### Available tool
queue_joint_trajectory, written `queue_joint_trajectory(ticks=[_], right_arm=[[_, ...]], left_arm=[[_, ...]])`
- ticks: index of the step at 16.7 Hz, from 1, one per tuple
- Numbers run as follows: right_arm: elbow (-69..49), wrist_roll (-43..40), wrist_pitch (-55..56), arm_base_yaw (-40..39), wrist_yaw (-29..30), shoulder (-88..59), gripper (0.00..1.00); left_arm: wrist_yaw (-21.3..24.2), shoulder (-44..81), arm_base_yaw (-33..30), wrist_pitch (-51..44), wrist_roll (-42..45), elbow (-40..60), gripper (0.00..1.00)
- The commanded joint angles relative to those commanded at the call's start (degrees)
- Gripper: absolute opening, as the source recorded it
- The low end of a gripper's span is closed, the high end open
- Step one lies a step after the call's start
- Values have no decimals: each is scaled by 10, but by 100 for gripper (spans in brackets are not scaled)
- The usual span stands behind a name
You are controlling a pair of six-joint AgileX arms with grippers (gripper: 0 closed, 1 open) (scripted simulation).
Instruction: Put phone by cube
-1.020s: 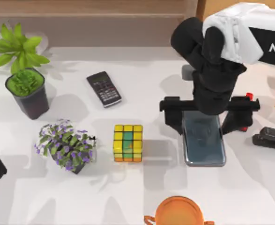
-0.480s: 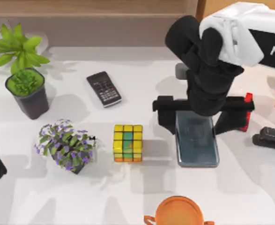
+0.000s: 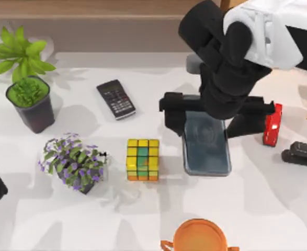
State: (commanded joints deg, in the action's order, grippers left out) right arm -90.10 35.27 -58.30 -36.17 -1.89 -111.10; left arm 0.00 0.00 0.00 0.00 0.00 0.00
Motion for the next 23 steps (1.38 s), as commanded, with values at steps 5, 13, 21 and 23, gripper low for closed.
queue_joint_trajectory(ticks=[5, 13, 21, 23], right_arm=[[-17, 3, 21, -3, -2, 14, 0], [-28, 0, 53, 6, 2, 16, 0], [6, -9, 70, 25, 13, -18, 0], [22, -12, 71, 29, 16, -34, 0]], left_arm=[[0, 0, 0, 0, 0, 0, 100], [0, 0, 0, 0, 0, 0, 100], [0, 0, 0, 0, 0, 0, 100], [0, 0, 0, 0, 0, 0, 100]])
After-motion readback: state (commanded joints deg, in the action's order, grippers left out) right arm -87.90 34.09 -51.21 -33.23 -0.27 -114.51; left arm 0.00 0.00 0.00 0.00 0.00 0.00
